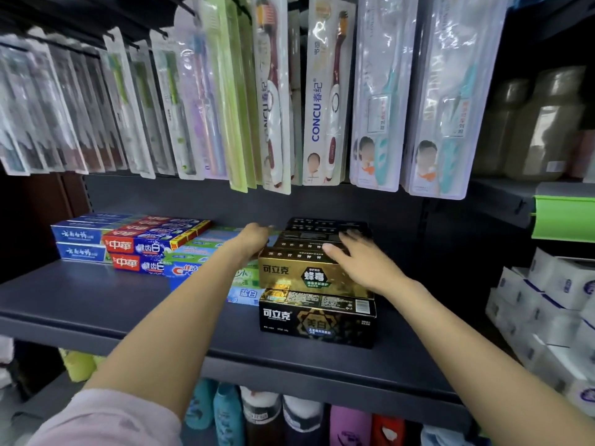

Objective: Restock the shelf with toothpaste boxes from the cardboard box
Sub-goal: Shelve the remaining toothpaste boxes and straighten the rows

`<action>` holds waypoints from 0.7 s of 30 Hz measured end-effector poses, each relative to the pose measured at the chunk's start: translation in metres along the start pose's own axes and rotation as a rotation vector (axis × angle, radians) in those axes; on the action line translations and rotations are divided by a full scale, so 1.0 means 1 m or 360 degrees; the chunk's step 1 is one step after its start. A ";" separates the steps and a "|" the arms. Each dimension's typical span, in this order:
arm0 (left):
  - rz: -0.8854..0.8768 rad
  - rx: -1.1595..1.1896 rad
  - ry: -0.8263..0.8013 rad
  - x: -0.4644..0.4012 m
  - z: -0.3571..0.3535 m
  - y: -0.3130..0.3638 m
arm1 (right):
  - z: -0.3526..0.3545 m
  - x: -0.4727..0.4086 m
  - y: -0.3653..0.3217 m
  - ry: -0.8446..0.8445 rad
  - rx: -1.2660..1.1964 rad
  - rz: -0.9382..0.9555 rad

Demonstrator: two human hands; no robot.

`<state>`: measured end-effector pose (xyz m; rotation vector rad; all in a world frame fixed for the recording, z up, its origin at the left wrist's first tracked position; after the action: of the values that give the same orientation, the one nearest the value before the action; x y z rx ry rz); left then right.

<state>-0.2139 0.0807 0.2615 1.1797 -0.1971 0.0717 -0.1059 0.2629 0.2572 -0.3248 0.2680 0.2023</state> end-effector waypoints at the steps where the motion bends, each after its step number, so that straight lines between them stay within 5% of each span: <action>1: 0.0078 0.0142 -0.0096 0.004 0.000 -0.005 | -0.003 0.000 -0.005 -0.0103 0.0122 0.0005; 10: 0.0054 0.0142 -0.0215 0.015 -0.017 -0.006 | 0.002 0.006 -0.018 -0.0272 0.0173 -0.0012; 16: 0.0042 0.0174 -0.0247 0.007 -0.012 0.002 | 0.014 -0.009 -0.003 -0.0057 -0.0041 -0.0119; 21: 0.0024 0.0078 -0.0322 -0.005 -0.017 0.014 | 0.006 -0.040 0.005 -0.0227 0.0132 -0.0203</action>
<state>-0.2192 0.1022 0.2671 1.2342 -0.3840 -0.0299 -0.1439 0.2635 0.2728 -0.2430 0.1138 0.0881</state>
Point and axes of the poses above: each hand's wrist, its own x-axis away from the middle knuckle, its own z-axis out of the back of the hand, y = z × x, the point moved 3 cm from there along -x, towards the middle knuckle, and after that the axes turned 13 degrees about z, right-handed, at the moved point
